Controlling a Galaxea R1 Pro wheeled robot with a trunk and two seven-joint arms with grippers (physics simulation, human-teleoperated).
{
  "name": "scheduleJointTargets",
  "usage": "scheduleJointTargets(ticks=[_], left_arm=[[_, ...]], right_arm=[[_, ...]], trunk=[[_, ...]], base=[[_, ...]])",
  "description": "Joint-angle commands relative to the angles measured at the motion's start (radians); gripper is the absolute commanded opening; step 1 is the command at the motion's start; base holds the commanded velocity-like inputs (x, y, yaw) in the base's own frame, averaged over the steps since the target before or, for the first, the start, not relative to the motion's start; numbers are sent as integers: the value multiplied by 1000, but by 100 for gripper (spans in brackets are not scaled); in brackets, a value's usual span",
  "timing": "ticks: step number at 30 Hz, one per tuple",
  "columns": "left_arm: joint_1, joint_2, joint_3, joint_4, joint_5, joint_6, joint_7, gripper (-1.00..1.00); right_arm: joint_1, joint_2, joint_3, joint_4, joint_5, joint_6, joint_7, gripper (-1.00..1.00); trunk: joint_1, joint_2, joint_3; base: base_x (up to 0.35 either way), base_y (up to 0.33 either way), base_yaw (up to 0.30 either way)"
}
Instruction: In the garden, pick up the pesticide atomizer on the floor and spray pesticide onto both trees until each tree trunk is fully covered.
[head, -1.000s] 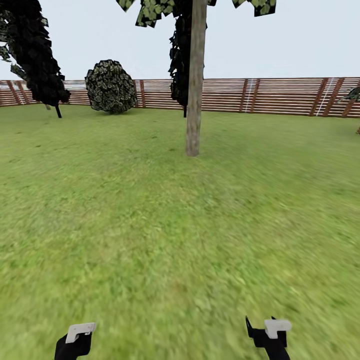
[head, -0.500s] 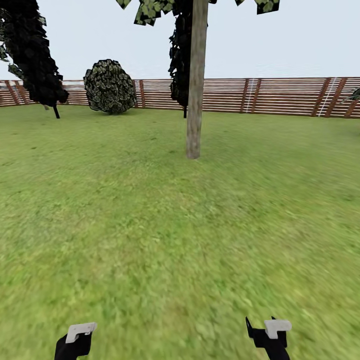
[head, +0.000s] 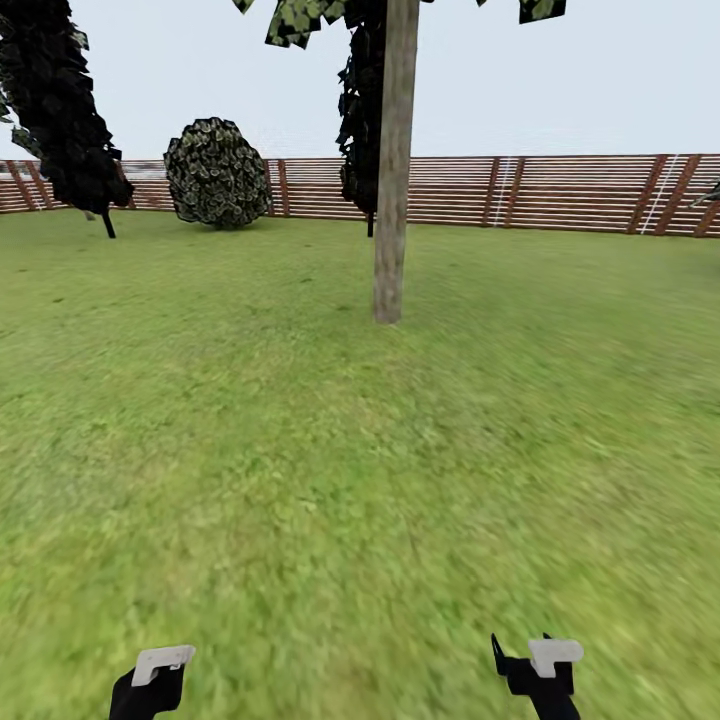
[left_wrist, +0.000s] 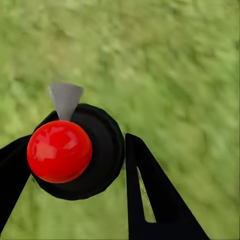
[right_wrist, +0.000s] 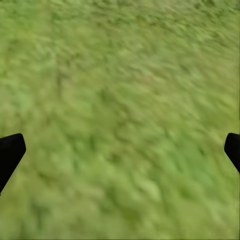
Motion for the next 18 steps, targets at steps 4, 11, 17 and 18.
scheduleJointTargets(ticks=[4,11,17,18], left_arm=[[-1,-1,7,1,0,-3,-7,-100],[-1,-1,7,1,0,-3,-7,-100],[-1,-1,7,1,0,-3,-7,-100],[-1,0,7,1,0,-3,-7,-100]], right_arm=[[-1,0,0,1,0,-3,0,100],[-1,0,0,1,0,-3,0,100],[-1,0,0,1,0,-3,0,100],[-1,0,0,1,0,-3,0,100]], trunk=[[0,0,-1],[0,0,-1],[0,0,-1],[0,0,-1]], base=[[339,0,0],[339,0,0],[339,0,0],[339,0,0]])
